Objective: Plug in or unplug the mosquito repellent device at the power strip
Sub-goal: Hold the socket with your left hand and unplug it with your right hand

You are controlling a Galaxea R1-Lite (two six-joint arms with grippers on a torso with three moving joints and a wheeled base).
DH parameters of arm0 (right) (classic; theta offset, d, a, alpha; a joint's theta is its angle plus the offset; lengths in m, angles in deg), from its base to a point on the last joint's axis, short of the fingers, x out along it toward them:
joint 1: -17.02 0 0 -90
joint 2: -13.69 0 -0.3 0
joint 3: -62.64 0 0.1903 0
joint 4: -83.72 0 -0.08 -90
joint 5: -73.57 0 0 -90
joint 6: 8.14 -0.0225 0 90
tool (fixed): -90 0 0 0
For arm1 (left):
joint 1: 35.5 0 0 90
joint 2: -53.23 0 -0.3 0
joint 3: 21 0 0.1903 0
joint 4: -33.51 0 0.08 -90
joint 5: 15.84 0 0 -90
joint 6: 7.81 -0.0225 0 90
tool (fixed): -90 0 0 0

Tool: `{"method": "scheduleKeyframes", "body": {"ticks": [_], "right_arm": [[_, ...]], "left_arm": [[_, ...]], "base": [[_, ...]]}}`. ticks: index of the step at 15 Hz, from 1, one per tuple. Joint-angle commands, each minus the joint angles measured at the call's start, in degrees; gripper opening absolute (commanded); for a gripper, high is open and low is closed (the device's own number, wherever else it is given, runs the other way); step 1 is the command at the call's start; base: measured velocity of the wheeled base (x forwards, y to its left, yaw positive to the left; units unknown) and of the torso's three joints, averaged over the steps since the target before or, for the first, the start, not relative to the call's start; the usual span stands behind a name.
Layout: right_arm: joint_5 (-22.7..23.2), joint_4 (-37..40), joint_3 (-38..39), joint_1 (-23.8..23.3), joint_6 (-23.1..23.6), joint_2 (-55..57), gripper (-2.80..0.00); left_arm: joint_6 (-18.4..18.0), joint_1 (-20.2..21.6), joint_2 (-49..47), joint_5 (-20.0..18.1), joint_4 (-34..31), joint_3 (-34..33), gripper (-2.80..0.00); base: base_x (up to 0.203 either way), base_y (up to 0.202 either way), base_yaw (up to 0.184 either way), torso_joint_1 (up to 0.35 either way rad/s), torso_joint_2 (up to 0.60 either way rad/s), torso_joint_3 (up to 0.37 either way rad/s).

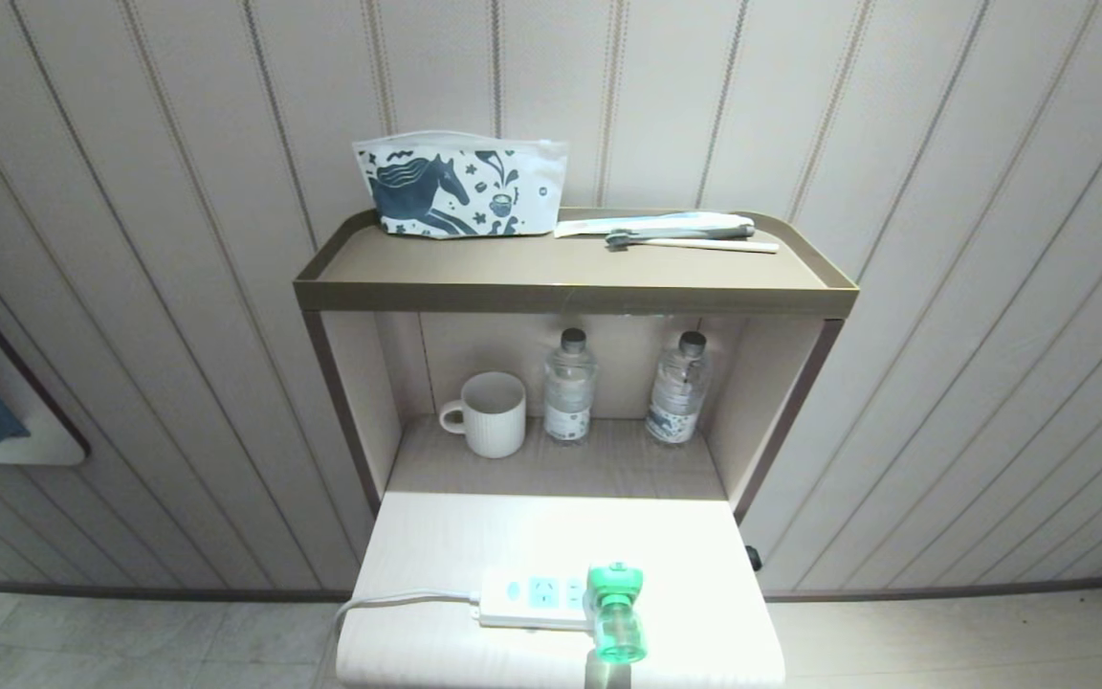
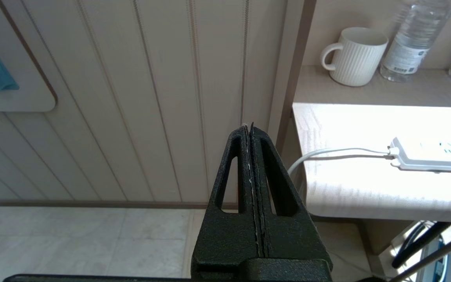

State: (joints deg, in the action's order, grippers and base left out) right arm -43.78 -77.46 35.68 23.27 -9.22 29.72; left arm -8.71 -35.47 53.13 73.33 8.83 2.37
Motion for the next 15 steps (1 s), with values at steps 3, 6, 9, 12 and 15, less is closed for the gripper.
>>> {"method": "scheduleKeyframes", "body": {"ticks": [3, 6, 9, 12, 15], "right_arm": [[0.89, -3.38, 3.23, -9.14, 2.98, -1.20, -2.80], [11.84, -2.78, 3.09, -7.01, 2.77, -9.63, -2.80], [26.06, 5.03, 3.44, -6.43, 3.85, -16.02, -2.80], [27.03, 5.69, 3.59, -6.26, 0.46, -15.95, -2.80], [26.91, 5.69, 3.59, -6.25, -0.06, -15.95, -2.80]], "left_arm": [[-0.06, -0.02, 0.01, -0.05, -0.01, 0.00, -2.80], [-1.18, -0.02, -0.08, -0.16, -0.07, 0.00, -2.80], [-3.19, 0.00, -0.08, -0.80, 0.16, 0.00, -2.80], [-4.77, -0.02, -0.08, -1.24, 0.39, 0.00, -2.80], [-4.46, -0.02, 0.10, -1.10, 0.43, 0.00, -2.80]], "base": [[0.000, 0.000, 0.000, 0.000, 0.00, 0.000], [0.000, 0.000, 0.000, 0.000, 0.00, 0.000], [0.000, 0.000, 0.000, 0.000, 0.00, 0.000], [0.000, 0.000, 0.000, 0.000, 0.00, 0.000], [0.000, 0.000, 0.000, 0.000, 0.00, 0.000]]}}
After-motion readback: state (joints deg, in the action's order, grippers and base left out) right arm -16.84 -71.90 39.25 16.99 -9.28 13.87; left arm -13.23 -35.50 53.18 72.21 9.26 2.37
